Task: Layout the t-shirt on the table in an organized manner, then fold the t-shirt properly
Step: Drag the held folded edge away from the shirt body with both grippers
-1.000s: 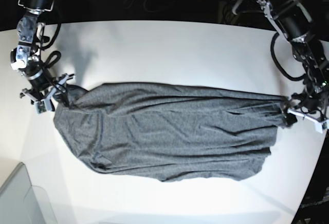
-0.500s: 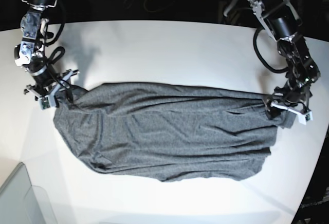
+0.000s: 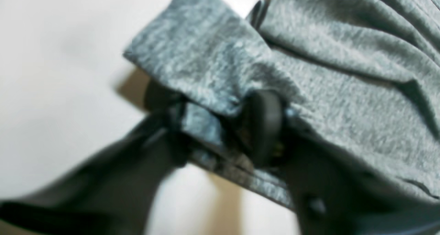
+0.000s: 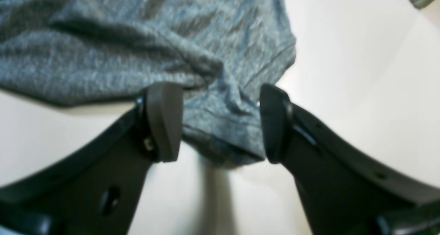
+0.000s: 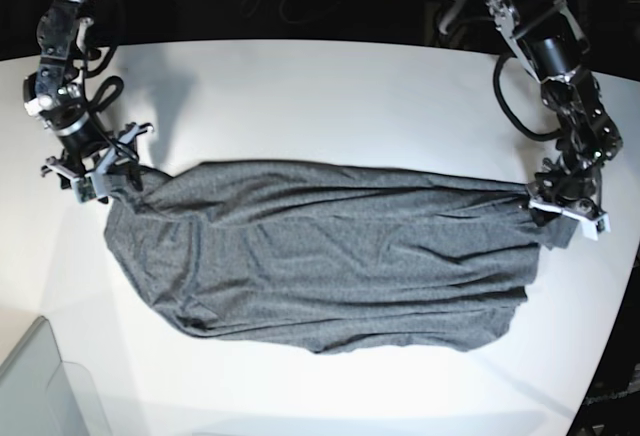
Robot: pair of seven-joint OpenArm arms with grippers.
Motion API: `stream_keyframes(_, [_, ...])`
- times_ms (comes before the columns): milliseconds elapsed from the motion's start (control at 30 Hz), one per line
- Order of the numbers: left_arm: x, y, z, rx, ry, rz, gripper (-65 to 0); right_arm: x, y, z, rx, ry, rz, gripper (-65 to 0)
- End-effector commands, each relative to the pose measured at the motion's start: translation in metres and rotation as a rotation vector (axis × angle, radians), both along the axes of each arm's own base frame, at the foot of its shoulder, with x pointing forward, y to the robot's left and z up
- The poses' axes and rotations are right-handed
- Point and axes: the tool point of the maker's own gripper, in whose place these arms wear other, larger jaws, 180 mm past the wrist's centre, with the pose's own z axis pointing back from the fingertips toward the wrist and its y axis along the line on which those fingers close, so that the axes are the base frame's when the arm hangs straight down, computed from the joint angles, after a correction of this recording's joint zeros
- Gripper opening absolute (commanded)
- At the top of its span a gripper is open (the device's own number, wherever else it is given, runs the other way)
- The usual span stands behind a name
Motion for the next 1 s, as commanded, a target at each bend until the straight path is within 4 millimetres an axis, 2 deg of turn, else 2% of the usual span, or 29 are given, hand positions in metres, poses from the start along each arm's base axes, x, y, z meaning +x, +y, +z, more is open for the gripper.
stream_keyframes(0, [0.001, 0.000, 0.001, -0.002, 0.014, -0.006, -47.8, 0.010, -0.003, 0.017, 0.000, -0.062, 0.000, -28.2])
stream_keyframes(100, [0.003, 0.000, 0.002, -0.002, 0.011, -0.006, -64.6, 0.009, -0.003, 0.015, 0.002, -0.056, 0.001, -28.2])
stream_keyframes(200, [0.003, 0.007, 0.005, 0.010, 0.010, -0.001, -63.7, 0.007, -0.004, 0.001, 0.018, -0.021, -0.009, -28.2])
stream_keyframes(300, [0.002, 0.014, 0.008, 0.025, 0.012, 0.002, -65.0, 0.011, -0.006, -0.004, 0.035, -0.012, -0.020, -28.3])
stream_keyframes(500, [-0.002, 0.032, 0.015, 0.059, 0.015, 0.011, -65.0, 0.005, -0.011, -0.025, 0.060, 0.042, -0.046, -29.0])
stream_keyframes(567, [-0.003, 0.038, 0.018, 0.068, 0.015, 0.014, -65.0, 0.005, -0.010, -0.025, 0.060, 0.042, -0.045, -33.0])
stream_keyframes(733, [-0.003, 0.039, 0.018, 0.069, 0.017, 0.013, -65.0, 0.002, -0.012, -0.027, 0.056, 0.049, -0.047, -49.7])
stream_keyframes(800, [-0.008, 0.039, 0.016, 0.073, 0.025, 0.012, -65.0, 0.000, -0.013, -0.028, 0.056, 0.054, -0.048, -54.4])
stream_keyframes(967, [-0.008, 0.037, 0.015, 0.068, 0.026, 0.011, -65.0, -0.013, -0.014, -0.038, 0.052, 0.087, -0.051, -60.5])
